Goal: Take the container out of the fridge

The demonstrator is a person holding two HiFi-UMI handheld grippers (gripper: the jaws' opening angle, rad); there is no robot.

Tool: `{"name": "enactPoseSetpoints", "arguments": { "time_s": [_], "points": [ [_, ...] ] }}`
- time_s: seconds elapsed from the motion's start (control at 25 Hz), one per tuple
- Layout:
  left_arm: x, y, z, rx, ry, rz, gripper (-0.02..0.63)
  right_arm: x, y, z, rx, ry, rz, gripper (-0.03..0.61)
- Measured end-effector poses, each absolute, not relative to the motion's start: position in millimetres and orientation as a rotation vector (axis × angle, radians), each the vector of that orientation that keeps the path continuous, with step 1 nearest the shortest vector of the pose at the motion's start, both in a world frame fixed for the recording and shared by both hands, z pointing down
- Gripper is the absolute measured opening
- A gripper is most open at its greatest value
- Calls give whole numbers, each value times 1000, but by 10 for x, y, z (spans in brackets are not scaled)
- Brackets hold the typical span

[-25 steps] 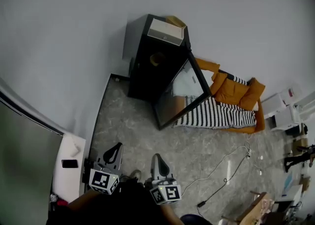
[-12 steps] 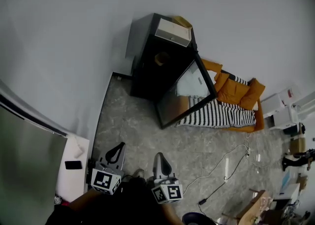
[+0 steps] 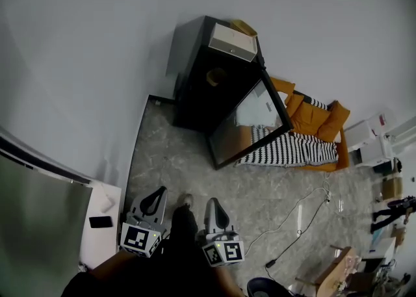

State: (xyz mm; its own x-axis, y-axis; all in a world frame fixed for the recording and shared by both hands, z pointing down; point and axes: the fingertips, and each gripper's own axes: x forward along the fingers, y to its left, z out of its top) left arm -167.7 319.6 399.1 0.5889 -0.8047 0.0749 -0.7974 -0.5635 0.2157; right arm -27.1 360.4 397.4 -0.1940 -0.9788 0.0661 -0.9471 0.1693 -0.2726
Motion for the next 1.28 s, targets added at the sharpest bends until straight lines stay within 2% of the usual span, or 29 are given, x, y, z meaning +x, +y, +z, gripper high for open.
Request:
{"name": "enactPoseSetpoints", "arguments": {
  "time_s": [0.36,1.0,1.28],
  "points": [
    [-1418,2614,4074,2569,-1364,-35,6,-18,2929,4046,-1864,2348,-373,0],
    [-37,1212,4024,2536,-1399,-18,6,1306,1432,4060,-1756,2405,-405,0],
    [244,903,4000,2517,-1468,11,6,1658,997,4246,-1711,2472,-394,0]
  ]
}}
